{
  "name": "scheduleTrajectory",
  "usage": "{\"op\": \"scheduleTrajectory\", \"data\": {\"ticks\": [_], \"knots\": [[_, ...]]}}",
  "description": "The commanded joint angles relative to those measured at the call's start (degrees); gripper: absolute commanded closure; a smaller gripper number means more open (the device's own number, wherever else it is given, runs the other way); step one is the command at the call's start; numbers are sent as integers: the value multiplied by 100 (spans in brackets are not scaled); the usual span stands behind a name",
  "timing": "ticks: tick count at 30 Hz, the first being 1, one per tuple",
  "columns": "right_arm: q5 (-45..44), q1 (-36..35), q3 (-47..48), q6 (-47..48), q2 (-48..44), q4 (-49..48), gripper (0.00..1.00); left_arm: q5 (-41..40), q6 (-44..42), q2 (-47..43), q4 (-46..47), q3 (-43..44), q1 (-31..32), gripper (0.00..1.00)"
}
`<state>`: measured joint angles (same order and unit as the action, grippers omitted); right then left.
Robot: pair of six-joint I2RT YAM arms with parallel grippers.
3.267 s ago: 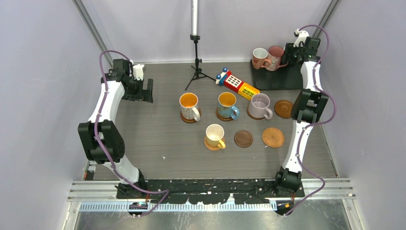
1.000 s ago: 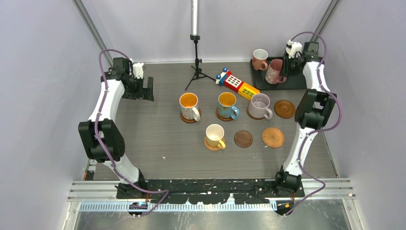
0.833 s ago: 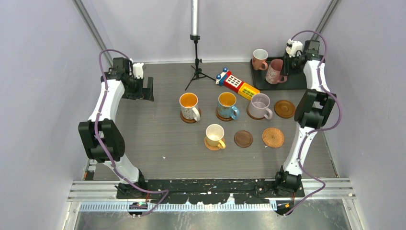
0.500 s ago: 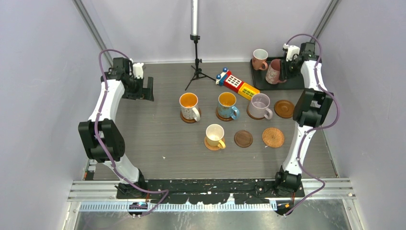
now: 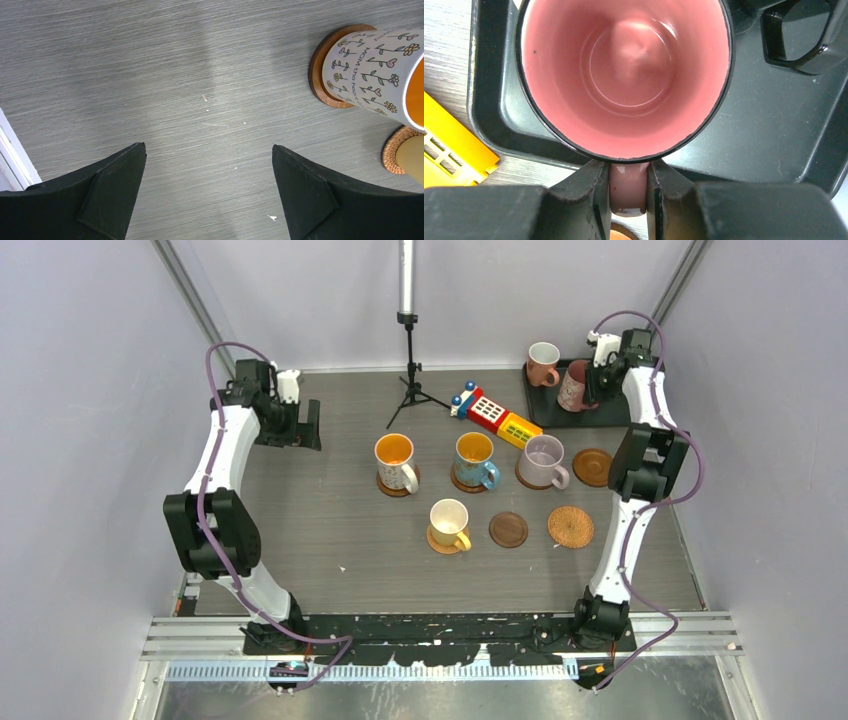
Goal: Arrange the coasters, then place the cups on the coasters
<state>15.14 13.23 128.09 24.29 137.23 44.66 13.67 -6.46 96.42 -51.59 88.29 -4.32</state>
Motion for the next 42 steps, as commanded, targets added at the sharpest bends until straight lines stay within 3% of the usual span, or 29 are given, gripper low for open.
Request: {"op": "scheduleTrajectory", "data": {"ticks": [1, 5, 15, 23, 33, 42], "knots": [[155, -19, -315, 40, -688, -641, 93, 76, -51, -82, -38, 175, -36, 0], [299, -5, -754, 76, -1122, -1087, 100, 208, -38, -119, -44, 132, -35, 0], [1069, 212, -1138, -303, -1899, -1645, 100, 488, -71, -342, 272, -32, -27, 0], [2387, 726, -2297, -273, -2852, -2194, 100, 768, -68, -335, 290, -5, 4, 0], [3511, 1454, -3813, 585, -3966, -2068, 100, 869, -174, -290, 228, 82, 145, 0], [3838, 1830, -4315, 3062, -4263, -409, 100, 857, -141, -288, 190, 133, 253, 0]]}}
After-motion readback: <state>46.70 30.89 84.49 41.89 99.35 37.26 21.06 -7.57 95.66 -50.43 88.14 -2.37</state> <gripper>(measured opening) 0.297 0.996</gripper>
